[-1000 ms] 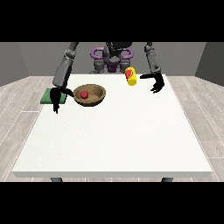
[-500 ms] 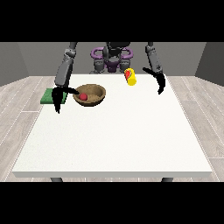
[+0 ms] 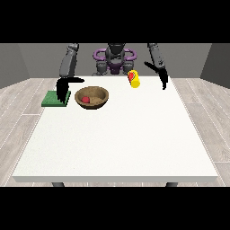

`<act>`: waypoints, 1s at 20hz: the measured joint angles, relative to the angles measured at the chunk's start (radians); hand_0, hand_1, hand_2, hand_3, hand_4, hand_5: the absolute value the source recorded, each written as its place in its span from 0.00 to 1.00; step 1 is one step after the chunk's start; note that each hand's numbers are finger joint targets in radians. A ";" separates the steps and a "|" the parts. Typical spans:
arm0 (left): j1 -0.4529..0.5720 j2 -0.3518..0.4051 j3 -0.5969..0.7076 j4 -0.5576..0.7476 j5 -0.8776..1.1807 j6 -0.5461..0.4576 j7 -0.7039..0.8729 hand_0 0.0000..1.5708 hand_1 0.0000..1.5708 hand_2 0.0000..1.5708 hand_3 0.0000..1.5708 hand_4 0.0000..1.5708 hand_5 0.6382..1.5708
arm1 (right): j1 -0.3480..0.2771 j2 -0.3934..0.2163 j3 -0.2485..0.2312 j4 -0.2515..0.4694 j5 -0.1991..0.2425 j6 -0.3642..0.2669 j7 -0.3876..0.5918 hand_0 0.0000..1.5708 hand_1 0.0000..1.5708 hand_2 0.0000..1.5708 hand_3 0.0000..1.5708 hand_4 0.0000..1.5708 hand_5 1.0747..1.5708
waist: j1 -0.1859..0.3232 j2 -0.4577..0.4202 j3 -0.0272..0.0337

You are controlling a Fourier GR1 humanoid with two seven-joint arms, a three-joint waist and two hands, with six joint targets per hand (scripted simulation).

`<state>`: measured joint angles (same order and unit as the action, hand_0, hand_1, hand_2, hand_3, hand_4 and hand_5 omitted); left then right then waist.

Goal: Pick the cup and pour the ball into the bowl, then pick the bowl and place it on the pad

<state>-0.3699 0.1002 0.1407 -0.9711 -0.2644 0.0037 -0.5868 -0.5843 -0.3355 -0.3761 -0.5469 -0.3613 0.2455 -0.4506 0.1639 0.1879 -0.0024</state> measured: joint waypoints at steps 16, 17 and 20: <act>0.004 0.034 -0.039 -0.198 0.025 -0.059 0.059 0.00 0.00 0.00 0.00 0.00 0.07 | -0.063 0.056 -0.035 0.117 -0.036 -0.085 -0.084 0.79 0.79 0.91 0.33 0.27 0.93 | 0.074 0.094 -0.0102; -0.004 0.034 -0.043 -0.209 0.025 -0.063 0.068 0.00 0.00 0.00 0.00 0.00 0.06 | -0.053 0.049 -0.028 0.120 -0.023 -0.110 -0.088 1.00 1.00 1.00 1.00 0.54 0.88 | 0.084 0.095 -0.0174; -0.033 0.037 -0.063 -0.230 0.021 -0.082 0.068 0.00 0.00 0.00 0.00 0.00 0.08 | -0.009 0.007 0.034 0.104 0.067 -0.195 -0.125 1.00 1.00 1.00 1.00 0.71 0.98 | 0.124 0.115 -0.0437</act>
<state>-0.4032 0.1370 0.0777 -1.2012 -0.2438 -0.0781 -0.5187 -0.5930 -0.3289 -0.3419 -0.4434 -0.2944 0.0509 -0.5754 0.2882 0.3029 -0.0461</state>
